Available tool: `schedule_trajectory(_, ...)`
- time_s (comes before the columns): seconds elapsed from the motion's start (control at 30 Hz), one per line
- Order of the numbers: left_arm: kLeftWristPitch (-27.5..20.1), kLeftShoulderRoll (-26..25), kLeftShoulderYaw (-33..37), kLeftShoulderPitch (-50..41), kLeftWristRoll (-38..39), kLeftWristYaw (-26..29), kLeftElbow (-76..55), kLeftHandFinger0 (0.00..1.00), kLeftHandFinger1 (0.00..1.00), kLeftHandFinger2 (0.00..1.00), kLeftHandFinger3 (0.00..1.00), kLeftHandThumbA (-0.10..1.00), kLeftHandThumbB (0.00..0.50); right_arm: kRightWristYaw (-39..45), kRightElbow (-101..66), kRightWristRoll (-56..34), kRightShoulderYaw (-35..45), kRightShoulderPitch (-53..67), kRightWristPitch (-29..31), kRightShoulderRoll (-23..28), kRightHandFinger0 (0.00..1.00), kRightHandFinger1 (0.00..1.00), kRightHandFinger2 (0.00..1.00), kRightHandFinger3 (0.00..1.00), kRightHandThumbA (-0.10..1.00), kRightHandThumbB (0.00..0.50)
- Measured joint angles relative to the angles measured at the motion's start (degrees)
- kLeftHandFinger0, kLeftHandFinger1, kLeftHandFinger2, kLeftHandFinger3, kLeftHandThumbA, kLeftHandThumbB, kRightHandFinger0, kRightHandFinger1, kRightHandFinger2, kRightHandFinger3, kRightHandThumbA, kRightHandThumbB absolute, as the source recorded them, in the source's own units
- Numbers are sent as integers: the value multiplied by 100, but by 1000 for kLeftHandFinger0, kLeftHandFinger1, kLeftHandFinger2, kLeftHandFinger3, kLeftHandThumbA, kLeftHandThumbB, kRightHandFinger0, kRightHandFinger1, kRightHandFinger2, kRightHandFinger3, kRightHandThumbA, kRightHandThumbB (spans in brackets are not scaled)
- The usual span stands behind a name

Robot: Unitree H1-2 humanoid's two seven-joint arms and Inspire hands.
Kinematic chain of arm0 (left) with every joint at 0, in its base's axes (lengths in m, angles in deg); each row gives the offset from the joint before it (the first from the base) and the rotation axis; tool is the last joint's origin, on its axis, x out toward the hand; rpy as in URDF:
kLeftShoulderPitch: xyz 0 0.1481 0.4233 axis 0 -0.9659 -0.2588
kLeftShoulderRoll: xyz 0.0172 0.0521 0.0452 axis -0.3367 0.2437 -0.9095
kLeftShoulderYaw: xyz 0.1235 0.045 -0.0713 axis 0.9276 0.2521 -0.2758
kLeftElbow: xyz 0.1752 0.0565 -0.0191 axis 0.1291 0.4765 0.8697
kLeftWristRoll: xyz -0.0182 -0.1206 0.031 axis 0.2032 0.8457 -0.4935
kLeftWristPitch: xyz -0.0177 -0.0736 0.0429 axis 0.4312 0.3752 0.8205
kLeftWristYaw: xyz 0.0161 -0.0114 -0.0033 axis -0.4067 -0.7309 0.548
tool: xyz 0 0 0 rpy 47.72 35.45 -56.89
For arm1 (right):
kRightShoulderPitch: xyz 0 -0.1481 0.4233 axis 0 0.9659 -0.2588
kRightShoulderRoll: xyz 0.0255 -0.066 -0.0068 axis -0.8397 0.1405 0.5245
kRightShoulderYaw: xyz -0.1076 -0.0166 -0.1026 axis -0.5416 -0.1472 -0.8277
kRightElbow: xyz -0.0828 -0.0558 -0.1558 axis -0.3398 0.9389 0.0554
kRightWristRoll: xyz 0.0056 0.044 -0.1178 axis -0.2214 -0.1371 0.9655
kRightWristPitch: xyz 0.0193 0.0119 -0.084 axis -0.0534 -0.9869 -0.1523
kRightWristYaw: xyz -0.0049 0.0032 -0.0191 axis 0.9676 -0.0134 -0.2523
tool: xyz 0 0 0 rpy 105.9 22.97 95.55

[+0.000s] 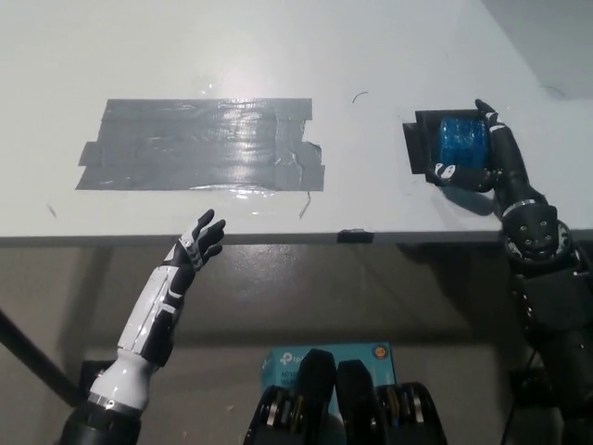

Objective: A rubick's cube is kept in the black marked spot on the table and the robot uses its right arm to pick it up and hands it to a person

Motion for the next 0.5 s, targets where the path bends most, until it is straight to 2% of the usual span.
schedule_trajectory(0.2,20,0,0,27,-67,1,9,1000,1000,1000,1000,1000,190,-74,514,-38,5,-303,23,0,1000,1000,1000,1000,861,424)
schedule_trajectory(0.5,55,0,-1,28,-104,1,8,1000,1000,1000,1000,1000,183,-277,1148,-140,113,-607,252,-43,1000,1000,1000,1000,854,441)
